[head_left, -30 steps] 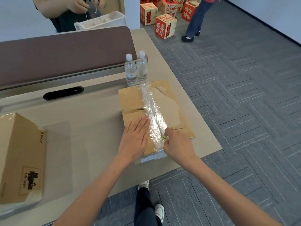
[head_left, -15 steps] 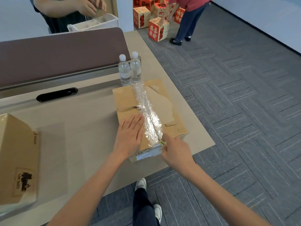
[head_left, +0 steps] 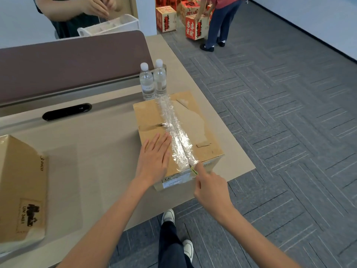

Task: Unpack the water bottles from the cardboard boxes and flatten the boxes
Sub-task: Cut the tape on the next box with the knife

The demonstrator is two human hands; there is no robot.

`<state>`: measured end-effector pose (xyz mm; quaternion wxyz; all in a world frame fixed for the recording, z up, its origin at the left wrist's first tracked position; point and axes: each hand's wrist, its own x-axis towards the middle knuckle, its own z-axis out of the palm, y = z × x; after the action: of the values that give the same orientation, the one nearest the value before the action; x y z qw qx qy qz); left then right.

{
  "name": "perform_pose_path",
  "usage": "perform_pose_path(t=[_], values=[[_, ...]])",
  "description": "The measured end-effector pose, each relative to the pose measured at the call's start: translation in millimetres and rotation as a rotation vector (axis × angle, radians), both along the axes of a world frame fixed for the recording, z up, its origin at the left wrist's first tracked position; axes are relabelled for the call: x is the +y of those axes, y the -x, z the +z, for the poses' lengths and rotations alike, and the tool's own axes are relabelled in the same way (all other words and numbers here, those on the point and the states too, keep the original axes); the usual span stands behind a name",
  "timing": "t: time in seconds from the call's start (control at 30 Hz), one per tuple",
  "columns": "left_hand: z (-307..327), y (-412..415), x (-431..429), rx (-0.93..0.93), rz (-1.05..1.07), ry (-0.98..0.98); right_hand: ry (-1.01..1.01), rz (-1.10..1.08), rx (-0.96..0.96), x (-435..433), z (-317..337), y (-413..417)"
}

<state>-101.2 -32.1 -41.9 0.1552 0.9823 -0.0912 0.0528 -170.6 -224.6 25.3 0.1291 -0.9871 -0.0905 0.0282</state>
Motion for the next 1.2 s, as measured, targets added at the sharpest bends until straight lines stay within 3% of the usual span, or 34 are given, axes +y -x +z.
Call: perform_pose_path(t=[0.2, 0.43, 0.67, 1.2], values=[[0, 1, 2, 0.012, -0.014, -0.015, 0.058, 0.013, -0.033, 0, -1, 7], [1, 0, 2, 0.004, -0.033, 0.005, -0.046, -0.027, -0.063, -7, -11, 14], [8, 14, 3, -0.072, -0.186, 0.081, -0.172, -0.065, -0.142, -15, -21, 26], [8, 18, 18, -0.163, -0.408, -0.347, -0.079, 0.19, -0.212, -27, -47, 6]])
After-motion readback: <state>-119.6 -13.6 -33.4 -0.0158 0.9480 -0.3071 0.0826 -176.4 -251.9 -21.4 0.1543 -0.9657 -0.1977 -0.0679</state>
